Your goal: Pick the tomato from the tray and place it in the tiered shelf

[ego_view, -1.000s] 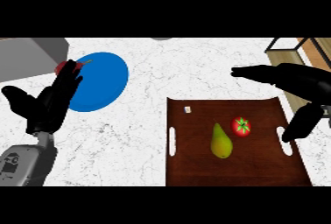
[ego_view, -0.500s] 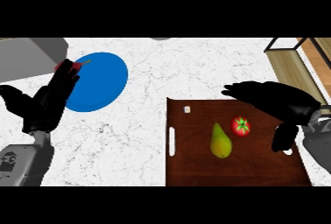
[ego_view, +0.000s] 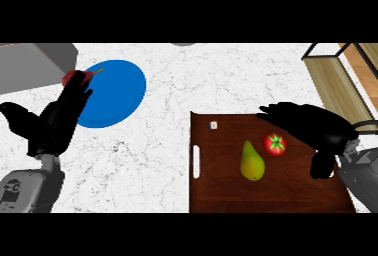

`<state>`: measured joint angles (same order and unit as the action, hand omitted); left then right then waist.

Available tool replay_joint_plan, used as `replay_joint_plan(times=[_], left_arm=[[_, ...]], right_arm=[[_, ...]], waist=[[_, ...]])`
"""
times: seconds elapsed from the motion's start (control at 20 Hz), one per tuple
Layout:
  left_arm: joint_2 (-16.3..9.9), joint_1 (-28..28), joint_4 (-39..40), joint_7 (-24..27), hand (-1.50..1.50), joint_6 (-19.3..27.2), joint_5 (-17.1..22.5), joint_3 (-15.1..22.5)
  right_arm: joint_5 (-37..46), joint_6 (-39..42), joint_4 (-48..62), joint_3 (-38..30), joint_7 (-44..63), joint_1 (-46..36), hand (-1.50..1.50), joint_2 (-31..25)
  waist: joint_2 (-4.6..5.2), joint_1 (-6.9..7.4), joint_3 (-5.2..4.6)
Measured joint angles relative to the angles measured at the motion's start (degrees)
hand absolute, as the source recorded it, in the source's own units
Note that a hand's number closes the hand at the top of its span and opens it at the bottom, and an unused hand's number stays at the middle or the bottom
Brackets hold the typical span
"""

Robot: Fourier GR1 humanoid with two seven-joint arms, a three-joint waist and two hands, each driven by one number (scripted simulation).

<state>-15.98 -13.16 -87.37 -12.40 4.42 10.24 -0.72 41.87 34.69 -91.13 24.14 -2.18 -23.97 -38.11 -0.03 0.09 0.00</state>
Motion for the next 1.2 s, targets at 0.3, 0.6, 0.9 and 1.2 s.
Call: replay_joint_plan(times=[0.3,0.6,0.9,1.2], left_arm=[[1.10,-0.54,0.72,0.24,0.00,-0.48,-1.44,-0.82],[0.91,-0.13,0.23,-0.18,0.00,-2.64,-1.03,-2.59],[2.37,-1.05,0.88,-0.34,0.00,-3.01,-2.25,-2.88],[2.18,0.26,-0.89,-1.23,0.00,-4.21,-2.24,-4.18]], right_arm=[[5.34,-0.75,-0.24,-1.75,-2.92,4.11,-1.50,1.26],[9.94,-2.28,2.85,-3.17,-4.70,4.81,-1.50,5.65],[14.61,-3.02,6.93,-4.45,-7.22,4.46,-1.50,9.33],[18.78,-5.98,13.23,-5.19,-9.61,4.20,-1.50,12.93]], waist=[[0.01,-0.12,0.01],[0.04,0.00,0.01],[0.05,0.02,0.00],[0.05,0.13,0.01]])
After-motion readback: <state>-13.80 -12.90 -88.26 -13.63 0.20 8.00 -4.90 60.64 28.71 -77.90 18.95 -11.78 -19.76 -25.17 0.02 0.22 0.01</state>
